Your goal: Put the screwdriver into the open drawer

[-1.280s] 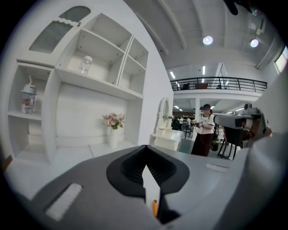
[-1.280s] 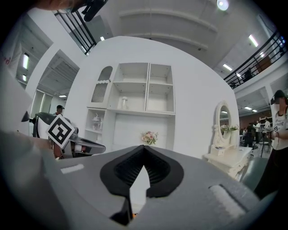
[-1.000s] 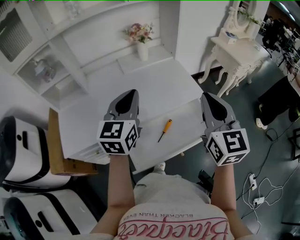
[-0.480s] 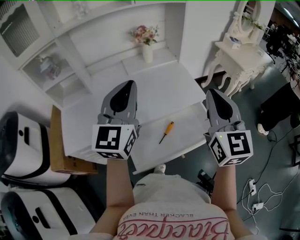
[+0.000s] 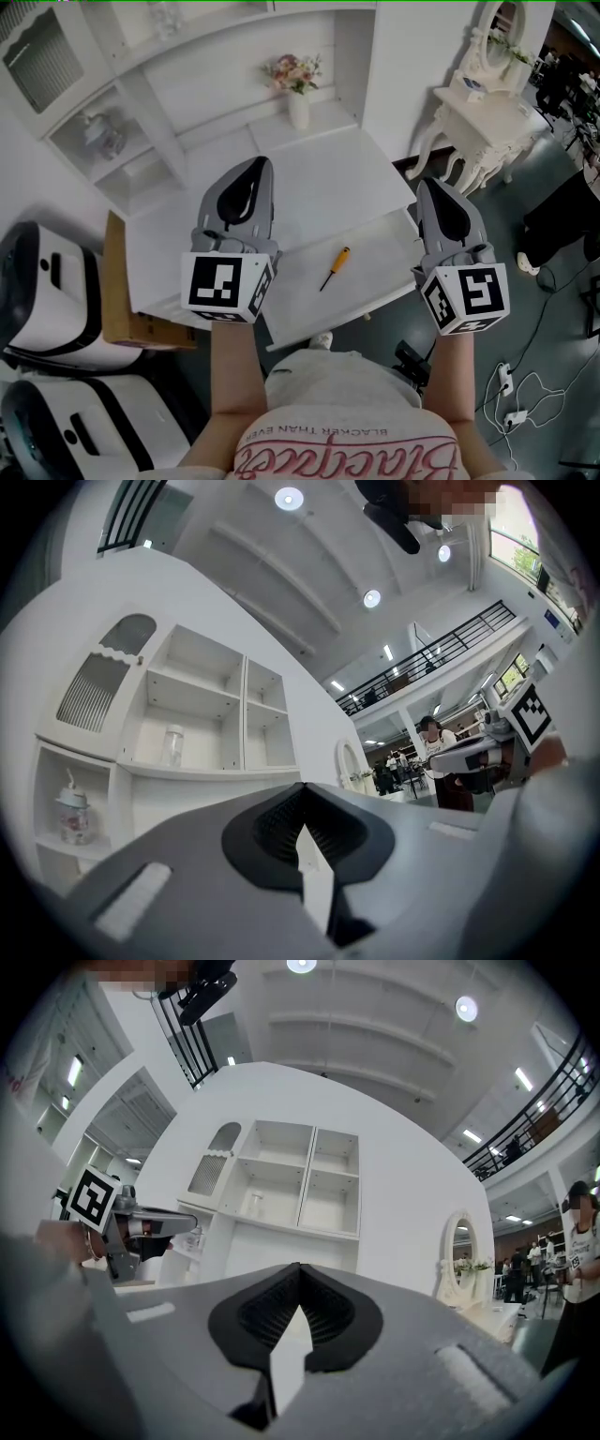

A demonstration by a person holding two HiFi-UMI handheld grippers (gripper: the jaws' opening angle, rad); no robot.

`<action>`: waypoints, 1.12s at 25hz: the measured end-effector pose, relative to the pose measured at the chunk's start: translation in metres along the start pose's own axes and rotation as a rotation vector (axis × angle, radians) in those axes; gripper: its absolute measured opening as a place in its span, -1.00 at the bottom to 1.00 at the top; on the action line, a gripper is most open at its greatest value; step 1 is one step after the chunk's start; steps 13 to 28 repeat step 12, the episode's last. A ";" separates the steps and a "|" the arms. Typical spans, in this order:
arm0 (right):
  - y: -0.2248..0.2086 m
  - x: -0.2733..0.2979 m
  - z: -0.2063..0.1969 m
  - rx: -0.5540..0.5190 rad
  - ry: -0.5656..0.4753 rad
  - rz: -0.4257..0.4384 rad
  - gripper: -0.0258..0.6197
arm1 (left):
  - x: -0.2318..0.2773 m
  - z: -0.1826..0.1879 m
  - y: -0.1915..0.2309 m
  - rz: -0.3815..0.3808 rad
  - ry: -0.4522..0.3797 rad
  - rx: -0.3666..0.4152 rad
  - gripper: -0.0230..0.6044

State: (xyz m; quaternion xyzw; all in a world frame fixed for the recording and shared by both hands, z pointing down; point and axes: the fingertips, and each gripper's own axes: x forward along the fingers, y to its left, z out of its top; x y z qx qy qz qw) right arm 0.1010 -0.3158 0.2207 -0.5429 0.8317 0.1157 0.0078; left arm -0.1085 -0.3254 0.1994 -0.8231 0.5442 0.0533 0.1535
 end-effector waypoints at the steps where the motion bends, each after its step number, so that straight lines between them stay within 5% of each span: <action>1: 0.000 0.000 0.001 -0.005 0.000 0.001 -0.92 | 0.000 0.001 0.000 0.000 -0.001 0.001 -0.87; 28: -0.007 0.002 0.010 -0.037 -0.012 -0.002 -0.92 | 0.004 0.001 0.001 0.006 0.002 0.025 -0.87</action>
